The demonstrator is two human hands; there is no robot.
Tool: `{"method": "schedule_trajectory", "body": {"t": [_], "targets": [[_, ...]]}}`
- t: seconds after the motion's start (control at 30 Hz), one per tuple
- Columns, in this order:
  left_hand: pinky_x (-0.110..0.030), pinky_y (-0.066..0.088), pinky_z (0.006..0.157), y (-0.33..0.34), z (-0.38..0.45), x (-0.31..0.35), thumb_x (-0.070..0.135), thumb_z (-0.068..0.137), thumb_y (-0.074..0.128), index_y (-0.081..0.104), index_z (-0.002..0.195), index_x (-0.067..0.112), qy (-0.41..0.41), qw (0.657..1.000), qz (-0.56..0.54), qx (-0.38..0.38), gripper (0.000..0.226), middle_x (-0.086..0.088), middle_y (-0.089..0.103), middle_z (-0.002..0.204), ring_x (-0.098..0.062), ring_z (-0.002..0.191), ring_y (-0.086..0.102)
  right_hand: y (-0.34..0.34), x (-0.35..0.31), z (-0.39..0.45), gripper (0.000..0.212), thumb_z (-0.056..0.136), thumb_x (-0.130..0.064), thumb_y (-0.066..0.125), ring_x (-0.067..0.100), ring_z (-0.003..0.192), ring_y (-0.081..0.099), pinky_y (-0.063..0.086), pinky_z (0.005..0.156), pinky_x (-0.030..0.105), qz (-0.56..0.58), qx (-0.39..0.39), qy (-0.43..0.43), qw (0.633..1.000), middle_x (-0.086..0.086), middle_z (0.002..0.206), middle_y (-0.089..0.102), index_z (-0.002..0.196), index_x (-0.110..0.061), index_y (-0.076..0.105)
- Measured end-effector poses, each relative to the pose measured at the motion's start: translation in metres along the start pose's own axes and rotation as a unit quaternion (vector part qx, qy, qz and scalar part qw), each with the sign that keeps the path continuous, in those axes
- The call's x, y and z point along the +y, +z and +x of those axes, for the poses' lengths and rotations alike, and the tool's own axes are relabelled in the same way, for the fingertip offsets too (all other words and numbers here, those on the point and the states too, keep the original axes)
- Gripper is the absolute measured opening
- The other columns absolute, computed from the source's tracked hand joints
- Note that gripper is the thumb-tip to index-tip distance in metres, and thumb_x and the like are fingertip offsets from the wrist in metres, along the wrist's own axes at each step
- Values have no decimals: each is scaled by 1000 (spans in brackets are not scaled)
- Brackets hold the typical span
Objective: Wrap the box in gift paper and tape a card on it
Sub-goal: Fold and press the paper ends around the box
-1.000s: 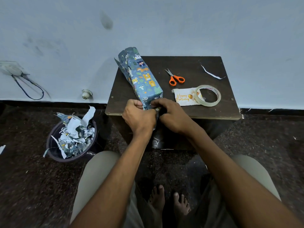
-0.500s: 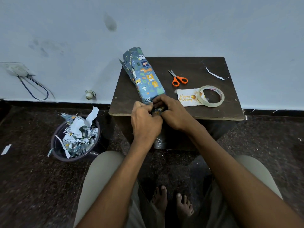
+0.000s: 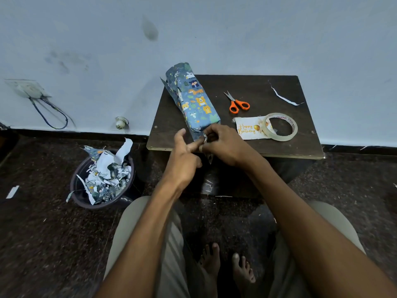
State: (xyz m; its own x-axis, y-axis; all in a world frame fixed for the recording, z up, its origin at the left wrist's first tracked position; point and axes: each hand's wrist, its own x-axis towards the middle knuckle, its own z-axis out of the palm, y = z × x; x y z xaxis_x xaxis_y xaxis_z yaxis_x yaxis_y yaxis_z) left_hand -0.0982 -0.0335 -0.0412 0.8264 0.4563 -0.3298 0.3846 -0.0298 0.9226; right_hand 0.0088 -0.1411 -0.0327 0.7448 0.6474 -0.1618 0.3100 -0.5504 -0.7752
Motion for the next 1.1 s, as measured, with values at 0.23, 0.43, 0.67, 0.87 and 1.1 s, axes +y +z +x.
{"method": "schedule_trajectory", "body": {"t": [0.23,0.43,0.67,0.87,1.1], "targets": [[-46,55,97,-8,21,1,-4,77,54,50,132,22,52,997,6,48,61,5,78,105,-16,103,72,24,7,1,44,76,-32,83,23,95,64,54,81,41,-28,110,-11,994,4,98,67,106,-14,55],[-2,43,70,-4,20,2,2,91,67,43,120,22,143,976,97,130,43,15,74,85,13,79,65,38,6,6,26,75,-36,74,27,78,62,52,74,42,-41,204,12,978,5,73,66,67,-13,66],[-4,39,62,4,37,3,13,88,76,46,112,19,158,966,128,158,39,8,65,75,14,67,56,33,0,1,38,77,-47,59,26,78,64,48,88,42,-24,186,125,974,1,65,65,65,-11,66],[-5,37,58,12,48,3,13,80,84,44,105,10,165,958,131,194,47,1,59,69,7,60,55,26,2,-1,34,74,-29,64,26,66,58,44,63,35,87,174,176,965,2,53,55,49,-11,52],[-6,37,55,9,57,-2,20,76,88,46,108,10,145,960,146,191,53,5,56,66,3,61,51,20,6,-1,24,64,-29,87,15,68,63,42,52,26,76,210,199,954,0,66,68,64,-13,69]]}}
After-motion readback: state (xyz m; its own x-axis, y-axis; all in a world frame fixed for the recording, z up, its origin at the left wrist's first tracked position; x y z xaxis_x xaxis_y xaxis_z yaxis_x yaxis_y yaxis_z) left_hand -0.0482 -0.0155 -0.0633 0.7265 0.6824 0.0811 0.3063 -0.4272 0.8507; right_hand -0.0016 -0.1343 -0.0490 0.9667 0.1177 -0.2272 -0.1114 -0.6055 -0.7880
